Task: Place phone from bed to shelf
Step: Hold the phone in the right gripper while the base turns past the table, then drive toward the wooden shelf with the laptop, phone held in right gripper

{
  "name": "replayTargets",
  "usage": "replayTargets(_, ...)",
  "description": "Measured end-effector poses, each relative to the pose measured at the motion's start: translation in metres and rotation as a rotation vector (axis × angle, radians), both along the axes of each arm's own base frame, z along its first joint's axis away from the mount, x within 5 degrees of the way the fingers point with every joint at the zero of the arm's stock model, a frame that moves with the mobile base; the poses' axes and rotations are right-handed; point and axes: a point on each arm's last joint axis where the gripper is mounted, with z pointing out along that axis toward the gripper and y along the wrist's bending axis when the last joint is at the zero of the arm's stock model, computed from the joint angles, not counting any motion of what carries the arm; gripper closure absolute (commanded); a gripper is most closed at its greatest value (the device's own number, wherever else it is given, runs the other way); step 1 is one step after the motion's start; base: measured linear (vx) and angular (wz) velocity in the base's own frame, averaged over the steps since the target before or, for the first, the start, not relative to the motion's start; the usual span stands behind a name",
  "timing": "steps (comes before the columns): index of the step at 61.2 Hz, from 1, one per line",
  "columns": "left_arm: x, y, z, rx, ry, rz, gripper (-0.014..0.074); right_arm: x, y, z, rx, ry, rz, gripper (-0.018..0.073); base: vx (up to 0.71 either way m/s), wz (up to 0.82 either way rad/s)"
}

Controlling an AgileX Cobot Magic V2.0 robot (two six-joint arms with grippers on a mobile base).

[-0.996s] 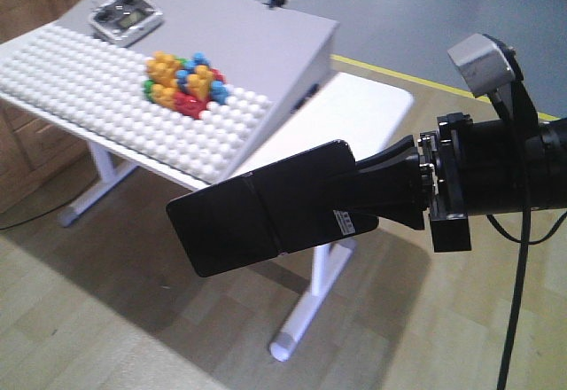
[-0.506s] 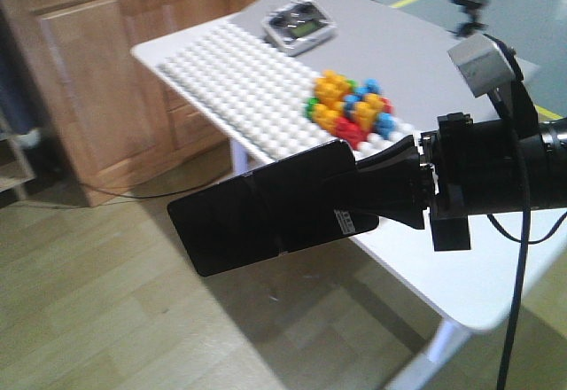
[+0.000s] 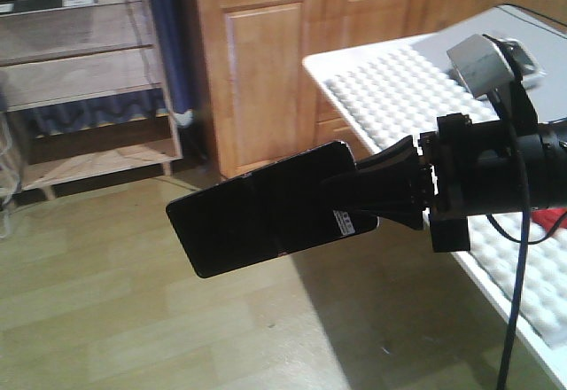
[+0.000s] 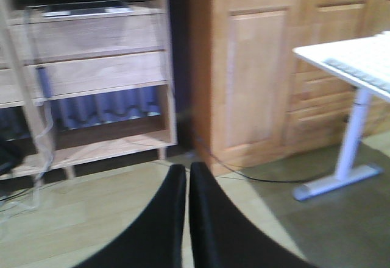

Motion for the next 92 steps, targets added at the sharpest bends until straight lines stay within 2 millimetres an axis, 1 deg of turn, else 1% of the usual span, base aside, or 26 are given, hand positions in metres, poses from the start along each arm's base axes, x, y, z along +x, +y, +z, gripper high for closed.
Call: replayTargets(92, 0.0, 0.0, 0.0, 0.0, 0.0, 0.0, 0.0596, 0.0, 0.0, 0.0, 0.0, 0.0, 0.0, 0.0564, 0.17, 0.45)
